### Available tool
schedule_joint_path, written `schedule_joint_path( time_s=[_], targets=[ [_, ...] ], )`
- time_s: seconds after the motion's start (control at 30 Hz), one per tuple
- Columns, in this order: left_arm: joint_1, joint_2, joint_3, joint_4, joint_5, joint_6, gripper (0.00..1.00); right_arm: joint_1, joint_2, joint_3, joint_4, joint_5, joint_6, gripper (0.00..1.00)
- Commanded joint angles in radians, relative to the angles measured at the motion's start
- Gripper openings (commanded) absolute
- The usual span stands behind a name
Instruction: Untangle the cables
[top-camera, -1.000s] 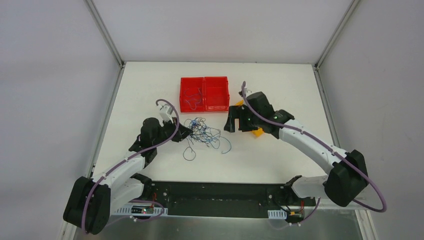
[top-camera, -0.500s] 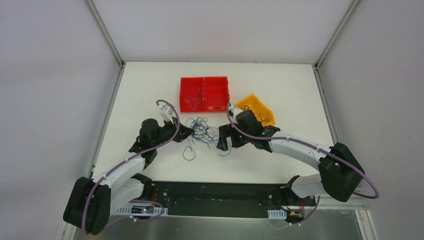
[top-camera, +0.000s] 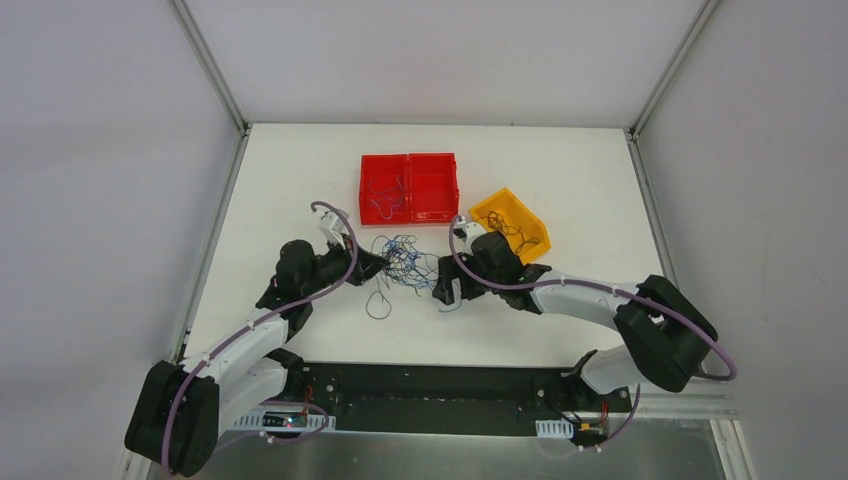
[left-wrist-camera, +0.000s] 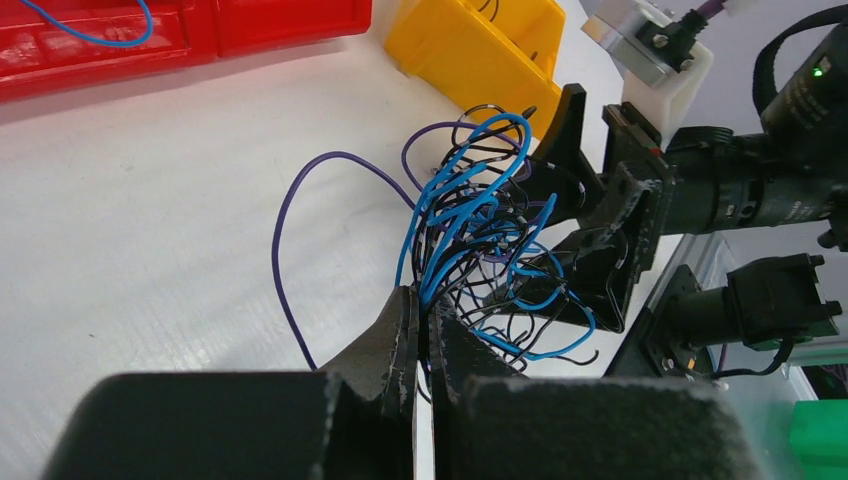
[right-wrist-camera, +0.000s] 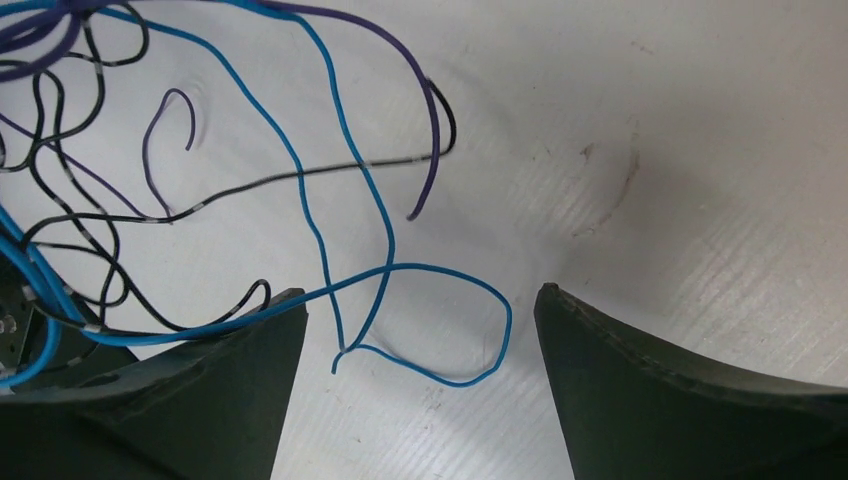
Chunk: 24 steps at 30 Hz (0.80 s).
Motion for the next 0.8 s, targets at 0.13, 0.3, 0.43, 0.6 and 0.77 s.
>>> schedule_joint_path(
  time_s=[0.13, 0.3, 0.43, 0.6, 0.77],
  targets=[
    [-0.007, -0.021, -0.009, 0.077, 0.034, -0.006, 0.00, 0.021, 0.040, 0.006, 0.099, 0.055, 0.009, 0.42],
    [-0.007, -0.064, 0.026, -0.144, -0.219, 0.026, 0.00, 0.016, -0.033, -0.024, 0.059, 0.238, 0.065, 0.00],
    [-0.007, -0.109, 0.022, -0.233, -0.373, 0.021, 0.00, 0.000, -0.159, -0.059, -0.010, 0.410, 0.136, 0.00],
    [-0.006, -0.123, 0.042, -0.362, -0.578, -0.005, 0.00, -0.079, -0.300, -0.046, -0.228, 0.583, 0.237, 0.00],
    [-0.006, -0.117, 0.072, -0.515, -0.864, -0.082, 0.00, -0.210, -0.441, -0.014, -0.459, 0.668, 0.339, 0.00]
  ],
)
